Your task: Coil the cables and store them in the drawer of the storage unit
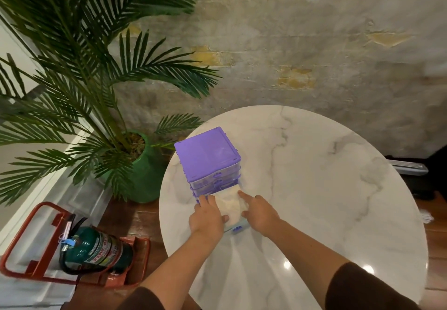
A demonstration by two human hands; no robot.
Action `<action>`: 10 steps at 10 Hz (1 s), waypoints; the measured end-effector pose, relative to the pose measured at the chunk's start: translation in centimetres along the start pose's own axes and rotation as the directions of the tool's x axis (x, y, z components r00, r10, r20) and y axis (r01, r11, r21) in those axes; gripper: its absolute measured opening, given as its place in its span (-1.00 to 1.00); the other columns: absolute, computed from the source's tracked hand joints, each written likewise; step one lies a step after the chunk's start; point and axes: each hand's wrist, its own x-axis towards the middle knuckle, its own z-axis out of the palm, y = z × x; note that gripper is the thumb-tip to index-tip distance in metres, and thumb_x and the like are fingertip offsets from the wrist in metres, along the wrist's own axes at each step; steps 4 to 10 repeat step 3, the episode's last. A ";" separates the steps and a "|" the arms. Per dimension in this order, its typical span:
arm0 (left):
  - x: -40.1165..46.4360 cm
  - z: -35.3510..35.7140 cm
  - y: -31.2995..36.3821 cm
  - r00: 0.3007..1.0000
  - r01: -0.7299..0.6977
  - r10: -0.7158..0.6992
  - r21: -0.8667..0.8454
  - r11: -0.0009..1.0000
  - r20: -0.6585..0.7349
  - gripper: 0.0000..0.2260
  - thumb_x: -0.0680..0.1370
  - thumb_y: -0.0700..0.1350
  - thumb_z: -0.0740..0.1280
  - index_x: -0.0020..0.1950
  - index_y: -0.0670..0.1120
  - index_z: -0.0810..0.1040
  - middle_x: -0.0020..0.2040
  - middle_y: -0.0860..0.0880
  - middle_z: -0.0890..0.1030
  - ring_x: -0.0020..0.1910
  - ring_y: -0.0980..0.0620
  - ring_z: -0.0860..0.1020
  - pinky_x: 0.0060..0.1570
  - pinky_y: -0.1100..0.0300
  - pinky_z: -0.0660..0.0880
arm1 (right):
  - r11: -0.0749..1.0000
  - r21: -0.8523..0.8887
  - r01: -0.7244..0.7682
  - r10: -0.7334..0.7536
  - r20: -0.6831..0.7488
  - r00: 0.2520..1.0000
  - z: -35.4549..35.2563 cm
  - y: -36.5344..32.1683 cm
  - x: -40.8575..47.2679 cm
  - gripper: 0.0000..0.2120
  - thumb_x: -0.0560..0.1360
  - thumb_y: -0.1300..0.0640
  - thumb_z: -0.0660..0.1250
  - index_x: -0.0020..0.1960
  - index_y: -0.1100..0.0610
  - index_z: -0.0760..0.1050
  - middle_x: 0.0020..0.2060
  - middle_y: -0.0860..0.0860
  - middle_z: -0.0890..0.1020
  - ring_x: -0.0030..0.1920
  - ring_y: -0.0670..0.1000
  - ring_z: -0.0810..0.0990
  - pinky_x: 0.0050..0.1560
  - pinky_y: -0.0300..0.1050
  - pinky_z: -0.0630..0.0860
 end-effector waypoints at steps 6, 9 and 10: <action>-0.2 -2.2 1.5 0.989 -0.145 0.147 0.115 0.983 -0.011 -0.48 0.57 0.14 0.25 0.43 -0.09 0.26 0.37 -0.07 0.25 0.36 -0.08 0.30 0.17 0.05 0.42 | 0.948 0.298 -0.112 0.134 -0.055 0.989 -2.9 1.0 0.7 -0.60 0.53 0.06 0.35 0.35 0.09 0.48 0.26 0.04 0.55 0.24 -0.01 0.53 0.07 -0.35 0.35; -0.2 -2.2 1.5 0.989 -0.145 0.147 0.115 0.983 -0.011 -0.48 0.57 0.14 0.25 0.43 -0.09 0.26 0.37 -0.07 0.25 0.36 -0.08 0.30 0.17 0.05 0.42 | 0.948 0.298 -0.112 0.134 -0.055 0.989 -2.9 1.0 0.7 -0.60 0.53 0.06 0.35 0.35 0.09 0.48 0.26 0.04 0.55 0.24 -0.01 0.53 0.07 -0.35 0.35; -0.2 -2.2 1.5 0.989 -0.145 0.147 0.115 0.983 -0.011 -0.48 0.57 0.14 0.25 0.43 -0.09 0.26 0.37 -0.07 0.25 0.36 -0.08 0.30 0.17 0.05 0.42 | 0.948 0.298 -0.112 0.134 -0.055 0.989 -2.9 1.0 0.7 -0.60 0.53 0.06 0.35 0.35 0.09 0.48 0.26 0.04 0.55 0.24 -0.01 0.53 0.07 -0.35 0.35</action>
